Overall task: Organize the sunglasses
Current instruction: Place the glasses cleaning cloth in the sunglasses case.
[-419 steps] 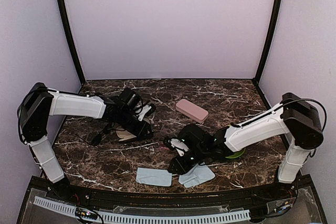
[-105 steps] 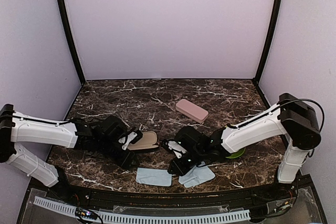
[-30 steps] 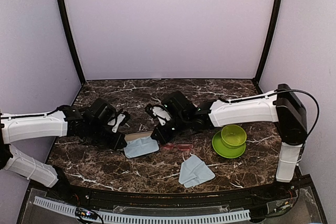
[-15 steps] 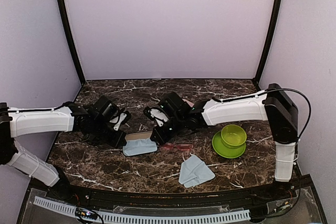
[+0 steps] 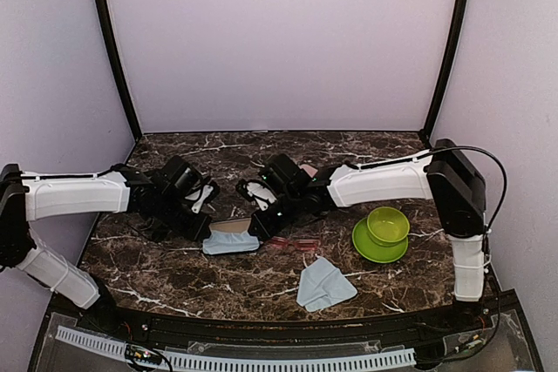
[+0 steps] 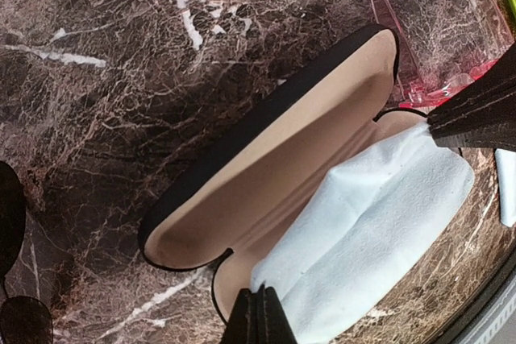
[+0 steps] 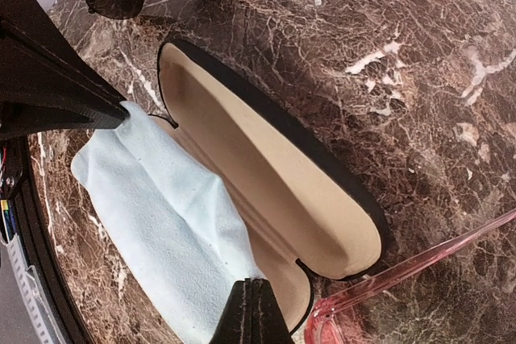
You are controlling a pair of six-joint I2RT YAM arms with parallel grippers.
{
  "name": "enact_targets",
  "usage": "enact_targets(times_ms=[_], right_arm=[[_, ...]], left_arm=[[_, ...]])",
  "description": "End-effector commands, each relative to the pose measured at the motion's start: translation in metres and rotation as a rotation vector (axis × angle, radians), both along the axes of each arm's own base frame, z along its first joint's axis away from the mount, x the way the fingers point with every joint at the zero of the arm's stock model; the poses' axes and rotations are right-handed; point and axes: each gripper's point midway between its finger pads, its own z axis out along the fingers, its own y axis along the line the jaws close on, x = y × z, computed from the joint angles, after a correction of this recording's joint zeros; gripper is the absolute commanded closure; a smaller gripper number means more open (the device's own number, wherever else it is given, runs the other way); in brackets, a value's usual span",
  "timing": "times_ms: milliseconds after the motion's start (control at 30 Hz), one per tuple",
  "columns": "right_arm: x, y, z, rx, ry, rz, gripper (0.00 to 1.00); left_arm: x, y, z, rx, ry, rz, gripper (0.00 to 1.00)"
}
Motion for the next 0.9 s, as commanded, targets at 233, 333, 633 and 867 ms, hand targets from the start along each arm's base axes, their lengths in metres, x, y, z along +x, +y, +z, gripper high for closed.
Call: enact_targets(times_ms=[233, 333, 633, 867], right_arm=[[0.005, 0.006, 0.0, 0.009, 0.01, 0.01, 1.0], [0.004, 0.006, -0.003, 0.002, 0.016, 0.012, 1.0], [0.003, 0.006, -0.01, -0.017, 0.028, 0.021, 1.0], [0.002, 0.005, -0.011, -0.02, 0.032, 0.026, 1.0]], left_arm=[[0.0, 0.001, -0.005, 0.011, 0.024, -0.011, 1.0], [-0.001, 0.001, -0.007, 0.017, 0.033, -0.013, 1.0], [-0.004, 0.002, -0.012, 0.024, 0.051, -0.018, 1.0], [-0.01, 0.001, -0.015, 0.013, 0.079, -0.026, 1.0]])
